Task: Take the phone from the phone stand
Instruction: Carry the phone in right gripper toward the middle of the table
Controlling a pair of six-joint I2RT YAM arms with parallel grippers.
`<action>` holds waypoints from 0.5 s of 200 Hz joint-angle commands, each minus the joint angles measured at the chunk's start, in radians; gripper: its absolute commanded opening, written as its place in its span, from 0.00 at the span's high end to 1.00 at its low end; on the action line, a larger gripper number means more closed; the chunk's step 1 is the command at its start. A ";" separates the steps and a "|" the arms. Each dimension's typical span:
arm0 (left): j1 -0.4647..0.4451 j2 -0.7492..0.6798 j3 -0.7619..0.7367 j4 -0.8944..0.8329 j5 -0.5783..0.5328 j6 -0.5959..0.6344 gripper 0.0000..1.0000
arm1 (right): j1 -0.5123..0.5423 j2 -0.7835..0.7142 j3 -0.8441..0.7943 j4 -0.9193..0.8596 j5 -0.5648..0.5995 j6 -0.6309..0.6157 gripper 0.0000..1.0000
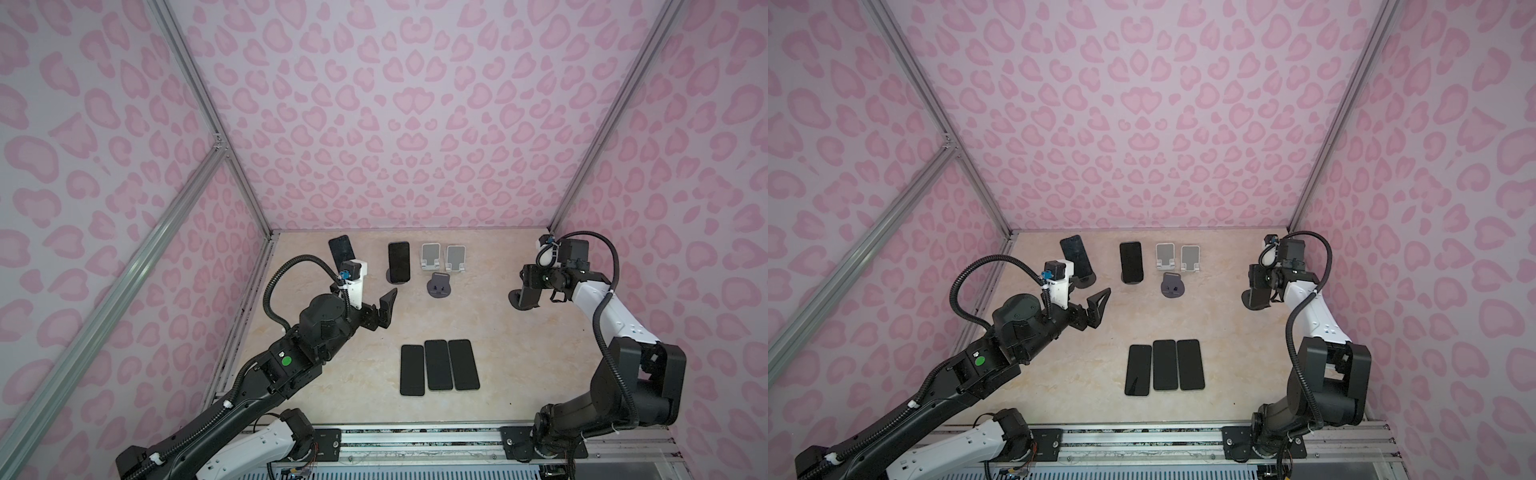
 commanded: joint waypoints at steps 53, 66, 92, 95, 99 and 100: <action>0.001 -0.005 0.002 0.037 0.019 0.002 0.04 | 0.055 -0.037 0.008 -0.014 0.033 0.031 0.48; 0.000 -0.007 0.002 0.037 0.023 0.002 0.04 | 0.070 -0.040 0.008 -0.023 0.044 0.032 0.49; -0.001 -0.008 0.002 0.037 0.028 -0.002 0.04 | 0.093 -0.052 -0.002 -0.034 0.058 0.040 0.49; 0.000 -0.008 0.002 0.036 0.029 -0.004 0.04 | 0.095 -0.053 -0.003 -0.035 0.058 0.043 0.49; 0.001 -0.008 0.002 0.036 0.030 -0.004 0.04 | 0.097 -0.057 -0.006 -0.034 0.058 0.044 0.49; 0.001 -0.009 0.002 0.036 0.029 -0.004 0.04 | 0.097 -0.058 -0.007 -0.034 0.057 0.044 0.49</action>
